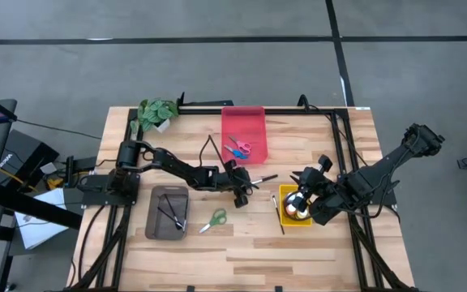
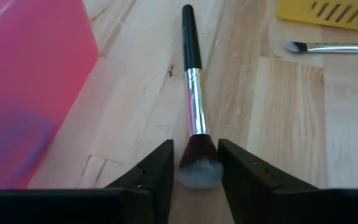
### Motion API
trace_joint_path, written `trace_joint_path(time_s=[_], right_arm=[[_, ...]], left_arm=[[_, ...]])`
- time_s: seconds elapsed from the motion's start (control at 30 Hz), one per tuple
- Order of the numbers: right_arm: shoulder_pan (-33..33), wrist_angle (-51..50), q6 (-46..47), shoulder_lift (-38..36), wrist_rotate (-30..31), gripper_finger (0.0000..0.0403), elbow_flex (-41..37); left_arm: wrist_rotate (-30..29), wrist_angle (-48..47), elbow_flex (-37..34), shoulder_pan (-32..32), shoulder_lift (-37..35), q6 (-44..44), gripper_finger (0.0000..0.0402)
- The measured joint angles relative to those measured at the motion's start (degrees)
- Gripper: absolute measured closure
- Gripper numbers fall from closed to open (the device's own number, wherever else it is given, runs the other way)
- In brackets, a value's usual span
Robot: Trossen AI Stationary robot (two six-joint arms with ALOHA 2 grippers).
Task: Pick & Place Paint Supplies
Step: Put the top black makeup brush into the black bin
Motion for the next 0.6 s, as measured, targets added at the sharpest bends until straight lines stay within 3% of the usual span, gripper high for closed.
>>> trace_joint_path(time_s=[0.43,0.6], right_arm=[[0.0,0.0,0.0,0.0,0.0,0.0346,0.0],[0.0,0.0,0.0,0.0,0.0,0.0346,0.0]], left_arm=[[2.9,-0.1,0.0,0.0,0.0,0.0,0.0392],[2.9,-0.1,0.0,0.0,0.0,0.0,0.0393]])
